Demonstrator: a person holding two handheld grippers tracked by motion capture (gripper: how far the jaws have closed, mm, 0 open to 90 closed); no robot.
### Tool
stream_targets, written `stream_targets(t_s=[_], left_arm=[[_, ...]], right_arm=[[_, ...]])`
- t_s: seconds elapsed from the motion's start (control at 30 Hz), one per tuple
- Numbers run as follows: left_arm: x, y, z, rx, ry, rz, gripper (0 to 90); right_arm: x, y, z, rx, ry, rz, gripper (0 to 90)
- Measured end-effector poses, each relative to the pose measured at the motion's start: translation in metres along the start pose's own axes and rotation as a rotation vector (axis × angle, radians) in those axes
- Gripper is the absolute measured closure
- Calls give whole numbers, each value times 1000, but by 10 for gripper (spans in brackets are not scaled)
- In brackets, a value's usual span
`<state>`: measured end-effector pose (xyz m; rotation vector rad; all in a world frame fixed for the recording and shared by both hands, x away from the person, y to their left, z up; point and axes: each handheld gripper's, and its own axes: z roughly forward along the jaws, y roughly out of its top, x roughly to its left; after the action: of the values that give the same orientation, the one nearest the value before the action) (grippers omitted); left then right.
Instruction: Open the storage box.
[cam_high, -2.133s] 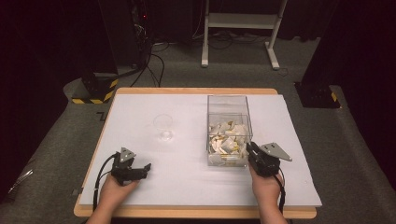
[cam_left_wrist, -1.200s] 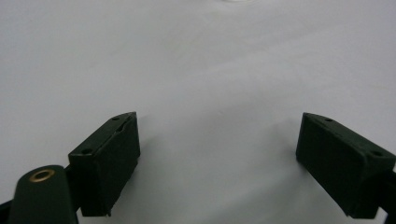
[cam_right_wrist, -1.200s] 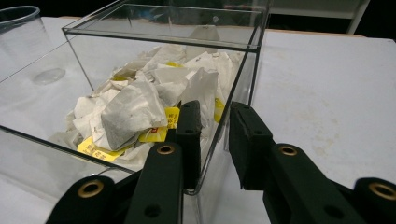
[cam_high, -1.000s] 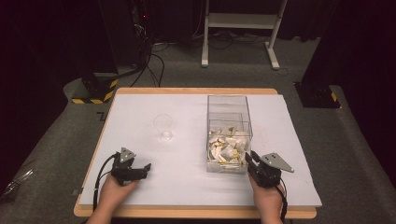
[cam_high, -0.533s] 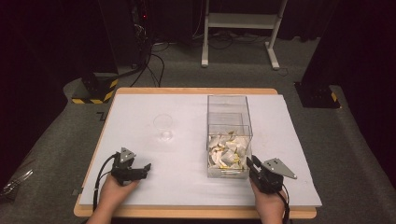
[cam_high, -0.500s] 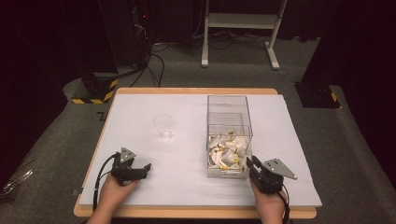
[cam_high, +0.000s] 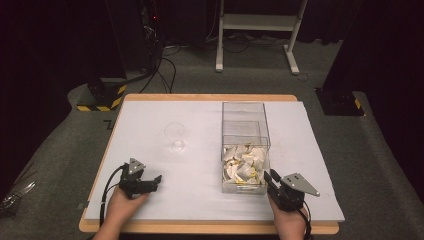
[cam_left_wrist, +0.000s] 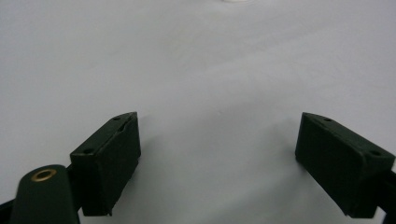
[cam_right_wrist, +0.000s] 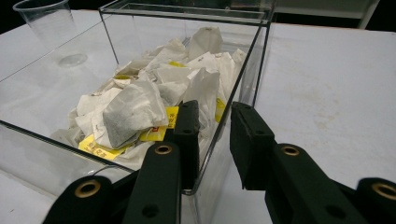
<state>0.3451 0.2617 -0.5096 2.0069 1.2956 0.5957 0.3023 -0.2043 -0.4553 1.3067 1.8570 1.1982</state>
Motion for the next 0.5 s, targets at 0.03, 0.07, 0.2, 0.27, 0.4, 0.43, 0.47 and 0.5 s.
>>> stream_targets(t_s=[0.03,0.07,0.2,0.27,0.4,0.43,0.47,0.5], left_arm=[[0,0,0,0,0,0,147],[0,0,0,1,0,1,147],[0,0,0,1,-3,-3,147],[0,0,0,0,-4,-5,147],[0,0,0,1,-3,-3,146],[0,0,0,1,-3,-4,147],[0,0,0,0,-3,-5,146],[0,0,0,0,-3,-5,147]], right_arm=[[0,0,0,-2,4,1,722],[-1,0,0,-1,4,1,711],[-2,1,0,1,11,8,687],[-4,2,0,-6,15,14,665],[-6,7,-2,-25,21,20,635],[-7,9,-3,-26,21,19,628],[-7,11,-3,-30,21,21,624],[-7,13,-3,-31,19,20,622]])
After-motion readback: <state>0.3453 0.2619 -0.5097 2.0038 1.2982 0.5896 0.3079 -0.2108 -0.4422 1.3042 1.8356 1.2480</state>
